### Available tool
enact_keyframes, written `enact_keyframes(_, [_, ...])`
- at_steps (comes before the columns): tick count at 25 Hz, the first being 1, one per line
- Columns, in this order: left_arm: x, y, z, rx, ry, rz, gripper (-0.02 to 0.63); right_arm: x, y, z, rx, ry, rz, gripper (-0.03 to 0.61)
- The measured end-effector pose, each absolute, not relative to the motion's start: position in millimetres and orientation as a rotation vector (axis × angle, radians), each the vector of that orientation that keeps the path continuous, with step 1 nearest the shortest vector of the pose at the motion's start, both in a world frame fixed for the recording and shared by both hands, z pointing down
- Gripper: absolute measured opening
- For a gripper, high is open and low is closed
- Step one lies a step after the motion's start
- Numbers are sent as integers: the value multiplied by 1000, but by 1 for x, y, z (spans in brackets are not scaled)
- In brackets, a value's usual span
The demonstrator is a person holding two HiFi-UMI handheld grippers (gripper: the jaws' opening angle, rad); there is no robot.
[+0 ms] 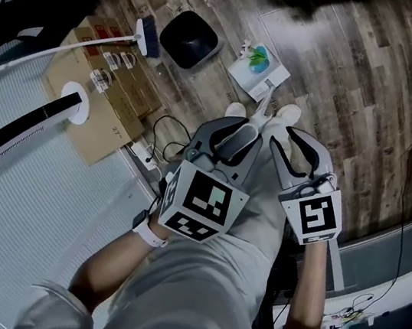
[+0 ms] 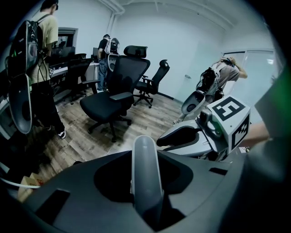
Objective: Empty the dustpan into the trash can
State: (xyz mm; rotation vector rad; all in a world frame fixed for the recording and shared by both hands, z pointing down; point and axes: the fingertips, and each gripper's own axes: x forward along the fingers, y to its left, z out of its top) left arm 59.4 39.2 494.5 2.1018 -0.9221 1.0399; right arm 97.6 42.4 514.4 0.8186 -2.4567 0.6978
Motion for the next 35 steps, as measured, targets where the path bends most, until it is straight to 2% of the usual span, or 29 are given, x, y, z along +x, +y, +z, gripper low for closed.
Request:
enact_keyframes(31, [64,34,497,2102,-873,1079,120,53,44,614,381,-2458,417,133])
enact_keyframes(35, [61,33,497,2105,-868,1091,120,47,46,614,246,-2472,335,97])
